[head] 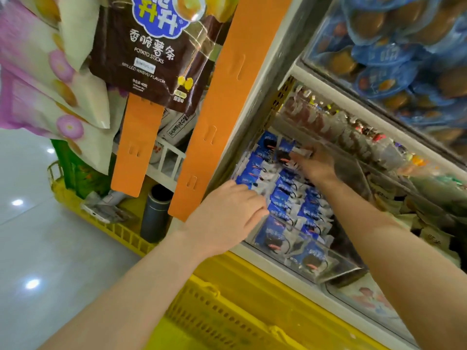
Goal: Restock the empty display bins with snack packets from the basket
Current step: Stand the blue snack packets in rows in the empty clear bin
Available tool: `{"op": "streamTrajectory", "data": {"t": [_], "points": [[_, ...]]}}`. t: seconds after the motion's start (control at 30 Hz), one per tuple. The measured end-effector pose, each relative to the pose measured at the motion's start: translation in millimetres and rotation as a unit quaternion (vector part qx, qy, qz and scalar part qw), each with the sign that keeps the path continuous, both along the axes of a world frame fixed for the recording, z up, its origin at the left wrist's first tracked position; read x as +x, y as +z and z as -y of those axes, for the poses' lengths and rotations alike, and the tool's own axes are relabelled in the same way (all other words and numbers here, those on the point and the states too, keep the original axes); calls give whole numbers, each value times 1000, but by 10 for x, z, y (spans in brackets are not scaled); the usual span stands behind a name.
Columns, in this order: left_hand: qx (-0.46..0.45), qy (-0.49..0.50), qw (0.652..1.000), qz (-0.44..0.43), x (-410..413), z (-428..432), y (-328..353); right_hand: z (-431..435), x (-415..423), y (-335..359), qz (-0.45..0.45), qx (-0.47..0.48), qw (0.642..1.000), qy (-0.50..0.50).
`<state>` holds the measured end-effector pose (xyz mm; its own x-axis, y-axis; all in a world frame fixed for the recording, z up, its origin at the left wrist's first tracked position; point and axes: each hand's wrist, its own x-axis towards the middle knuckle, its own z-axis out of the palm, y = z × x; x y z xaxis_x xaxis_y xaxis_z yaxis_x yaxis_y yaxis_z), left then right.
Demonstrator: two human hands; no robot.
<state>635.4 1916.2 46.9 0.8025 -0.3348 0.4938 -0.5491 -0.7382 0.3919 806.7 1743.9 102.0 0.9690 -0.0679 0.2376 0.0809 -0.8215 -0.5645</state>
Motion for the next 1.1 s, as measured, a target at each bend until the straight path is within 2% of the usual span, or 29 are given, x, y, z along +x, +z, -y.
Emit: {"op": "streamTrajectory", "data": {"t": [0.13,0.33,0.57,0.67,0.77,0.9,1.0,1.1], "points": [[-8,5,1000,9,29,8,-55,-220,266,-103,23,3,999,45],[-36,4,999,14,39,20,-59,-293,486,-262,-18,-8,998,56],[-15,0,1000,8,28,5,-53,-269,395,-161,-35,-73,993,87],[-2,-3,1000,9,14,-9,-42,-228,131,-60,22,-132,985,109],[-16,8,1000,11,-4,4,-54,-141,-281,4,65,-132,979,142],[-37,33,999,15,-73,69,-71,73,-994,-17,75,-119,973,185],[-55,40,998,7,-171,102,-81,284,-1492,-73,45,-169,964,202],[-29,42,999,14,-289,103,-100,471,-1856,-189,23,-236,949,208]]}}
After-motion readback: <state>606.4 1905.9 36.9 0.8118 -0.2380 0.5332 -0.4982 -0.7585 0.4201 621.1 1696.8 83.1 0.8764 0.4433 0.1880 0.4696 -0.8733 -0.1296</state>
